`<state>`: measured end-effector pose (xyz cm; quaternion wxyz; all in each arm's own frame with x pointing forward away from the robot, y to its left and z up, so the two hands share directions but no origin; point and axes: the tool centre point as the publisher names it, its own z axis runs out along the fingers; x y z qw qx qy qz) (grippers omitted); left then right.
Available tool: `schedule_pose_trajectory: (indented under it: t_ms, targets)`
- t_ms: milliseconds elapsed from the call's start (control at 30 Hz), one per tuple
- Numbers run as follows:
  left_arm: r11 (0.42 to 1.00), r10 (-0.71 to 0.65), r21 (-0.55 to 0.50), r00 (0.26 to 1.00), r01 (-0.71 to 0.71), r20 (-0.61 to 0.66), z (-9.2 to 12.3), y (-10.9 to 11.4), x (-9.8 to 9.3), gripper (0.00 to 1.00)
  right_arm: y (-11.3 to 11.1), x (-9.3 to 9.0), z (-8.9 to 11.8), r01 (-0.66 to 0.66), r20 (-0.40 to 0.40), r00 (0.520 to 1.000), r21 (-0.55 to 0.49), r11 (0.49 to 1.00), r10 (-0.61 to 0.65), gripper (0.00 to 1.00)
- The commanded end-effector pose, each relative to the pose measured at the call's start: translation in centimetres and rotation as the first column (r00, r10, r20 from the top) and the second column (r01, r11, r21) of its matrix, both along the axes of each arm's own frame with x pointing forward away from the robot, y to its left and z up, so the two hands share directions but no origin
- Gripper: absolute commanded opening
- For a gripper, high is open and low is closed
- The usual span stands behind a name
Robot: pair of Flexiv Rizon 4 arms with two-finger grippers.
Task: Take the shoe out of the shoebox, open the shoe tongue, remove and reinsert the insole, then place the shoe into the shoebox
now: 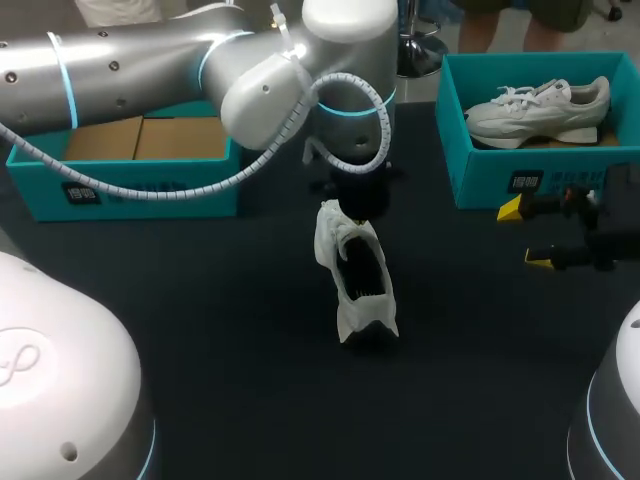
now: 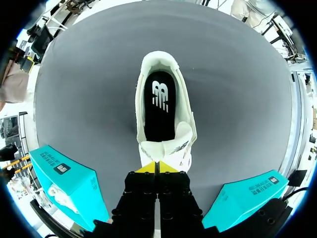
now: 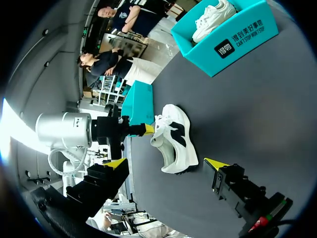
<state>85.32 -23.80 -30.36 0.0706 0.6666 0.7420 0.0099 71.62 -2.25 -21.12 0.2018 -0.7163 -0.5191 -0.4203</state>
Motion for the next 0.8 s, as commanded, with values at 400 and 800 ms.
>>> schedule_pose_trajectory:
  t_ms: [400, 800]
  targets:
    - [0.998, -0.038, 0.041, 0.999, 0.039, -0.019, -0.8, 0.9, -1.5, 0.00, 0.0, -0.1, 0.0, 0.002, -0.001, 1.000, -0.003, 1.000, -0.002, 1.00]
    - [0.999, 0.010, 0.044, 1.000, -0.011, 0.015, -0.4, 2.0, -0.9, 0.00, 0.0, -0.1, 0.0, 0.002, -0.001, 1.000, -0.003, 1.000, -0.002, 1.00]
